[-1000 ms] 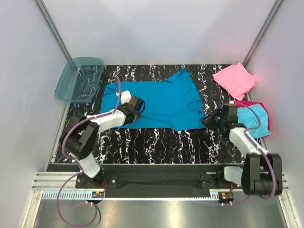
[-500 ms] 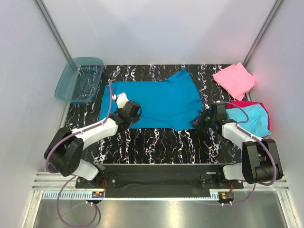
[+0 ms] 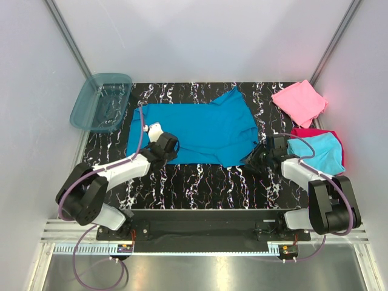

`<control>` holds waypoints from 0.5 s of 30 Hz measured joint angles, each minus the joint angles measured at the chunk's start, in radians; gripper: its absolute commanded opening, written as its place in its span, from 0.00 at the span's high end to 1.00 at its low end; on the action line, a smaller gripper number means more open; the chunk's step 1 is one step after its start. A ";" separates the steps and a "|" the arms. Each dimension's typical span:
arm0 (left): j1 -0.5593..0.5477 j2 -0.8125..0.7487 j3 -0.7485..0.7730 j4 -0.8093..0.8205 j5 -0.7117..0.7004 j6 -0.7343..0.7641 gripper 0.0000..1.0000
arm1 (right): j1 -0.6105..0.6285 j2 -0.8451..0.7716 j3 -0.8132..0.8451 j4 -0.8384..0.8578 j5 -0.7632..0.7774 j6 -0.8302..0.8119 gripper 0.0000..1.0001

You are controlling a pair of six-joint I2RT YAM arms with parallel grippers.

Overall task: Fold and stack the t-shirts
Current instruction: Fold the tshirt

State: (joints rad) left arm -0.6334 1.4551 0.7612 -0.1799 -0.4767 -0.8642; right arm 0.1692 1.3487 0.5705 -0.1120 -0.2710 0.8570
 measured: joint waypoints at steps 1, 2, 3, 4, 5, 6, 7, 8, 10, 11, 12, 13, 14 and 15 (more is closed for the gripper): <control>0.000 -0.001 -0.002 0.001 0.000 0.000 0.57 | 0.000 -0.002 -0.008 -0.004 0.002 0.000 0.57; 0.000 -0.002 -0.003 0.002 0.001 0.000 0.57 | 0.000 -0.006 -0.014 -0.009 0.006 0.000 0.57; 0.000 -0.002 -0.003 0.003 0.002 0.000 0.57 | 0.000 -0.012 -0.022 -0.016 0.013 0.000 0.57; 0.000 -0.002 -0.003 0.005 0.002 0.000 0.57 | 0.000 -0.016 -0.027 -0.021 0.018 0.000 0.57; 0.000 -0.002 -0.003 0.009 0.002 0.000 0.57 | 0.000 -0.023 -0.033 -0.027 0.020 0.000 0.56; 0.000 -0.002 -0.003 0.011 0.002 0.000 0.57 | 0.001 -0.026 -0.036 -0.032 0.024 0.000 0.56; 0.000 -0.002 -0.003 0.013 0.003 0.000 0.57 | 0.001 -0.027 -0.038 -0.035 0.026 -0.001 0.56; 0.000 -0.002 -0.003 0.015 0.003 0.000 0.57 | 0.001 -0.028 -0.038 -0.040 0.027 -0.001 0.55; 0.000 -0.002 -0.003 0.016 0.003 0.000 0.57 | 0.001 -0.027 -0.038 -0.042 0.029 -0.001 0.55; 0.000 -0.002 -0.003 0.017 0.003 0.000 0.57 | 0.001 -0.026 -0.038 -0.042 0.034 -0.002 0.56; 0.000 -0.002 -0.003 0.016 0.003 0.000 0.57 | 0.001 -0.023 -0.038 -0.042 0.041 -0.003 0.56; 0.000 -0.002 -0.003 0.016 0.003 0.001 0.57 | 0.001 -0.015 -0.036 -0.042 0.045 -0.005 0.56; 0.000 -0.003 -0.003 0.016 0.003 0.002 0.57 | 0.001 -0.005 -0.034 -0.040 0.046 -0.005 0.56; 0.000 -0.005 -0.003 0.016 0.003 0.003 0.57 | 0.001 0.006 -0.030 -0.039 0.047 -0.006 0.56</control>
State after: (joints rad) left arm -0.6334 1.4502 0.7586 -0.1638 -0.4740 -0.8612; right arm 0.1703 1.3544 0.5404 -0.1505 -0.2245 0.8513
